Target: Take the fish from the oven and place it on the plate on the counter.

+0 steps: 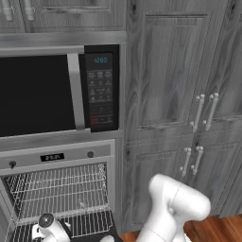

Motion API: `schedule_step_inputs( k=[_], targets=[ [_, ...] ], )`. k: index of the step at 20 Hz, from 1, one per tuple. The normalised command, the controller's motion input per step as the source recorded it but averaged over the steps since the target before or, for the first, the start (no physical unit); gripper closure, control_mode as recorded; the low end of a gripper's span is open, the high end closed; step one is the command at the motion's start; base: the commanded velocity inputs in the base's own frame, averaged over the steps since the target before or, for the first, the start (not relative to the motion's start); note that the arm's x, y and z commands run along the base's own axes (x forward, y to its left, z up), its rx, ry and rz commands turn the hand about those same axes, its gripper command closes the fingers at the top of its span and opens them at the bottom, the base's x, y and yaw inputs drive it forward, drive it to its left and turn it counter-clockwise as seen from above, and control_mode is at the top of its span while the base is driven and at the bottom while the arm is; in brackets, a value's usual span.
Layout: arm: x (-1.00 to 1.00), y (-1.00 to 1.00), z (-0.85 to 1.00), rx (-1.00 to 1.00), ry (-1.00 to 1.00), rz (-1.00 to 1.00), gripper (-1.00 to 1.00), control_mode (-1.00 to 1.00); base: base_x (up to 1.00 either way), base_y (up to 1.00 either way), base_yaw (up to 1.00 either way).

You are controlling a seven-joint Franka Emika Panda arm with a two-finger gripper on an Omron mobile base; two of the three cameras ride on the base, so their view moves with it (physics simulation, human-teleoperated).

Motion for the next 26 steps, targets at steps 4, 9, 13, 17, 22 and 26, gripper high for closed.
schedule_step_inputs(
  k=[4, 9, 13, 17, 22, 26],
  targets=[
    [-1.00, -0.15, -0.64, 0.00, 0.00, 0.00, -1.00, -1.00, 0.00, 0.00, 0.00],
    [-1.00, -0.15, -0.50, 0.00, 0.00, 0.00, -1.00, -1.00, 0.00, 0.00, 0.00],
    [-1.00, -0.15, -0.27, 0.00, 0.00, 0.00, -1.00, -1.00, 0.00, 0.00, 0.00],
    [-0.93, -0.15, -0.15, 0.00, 0.00, 0.00, -1.00, -1.00, 0.00, 0.00, 0.00],
    [-0.19, 0.00, 0.39, 0.00, -0.05, -0.09, -1.00, -1.00, 0.00, 0.00, 0.00],
    [0.00, 0.10, 0.86, 0.00, -0.10, -0.19, -1.00, -1.00, 0.00, 0.00, 0.00]
  ],
)
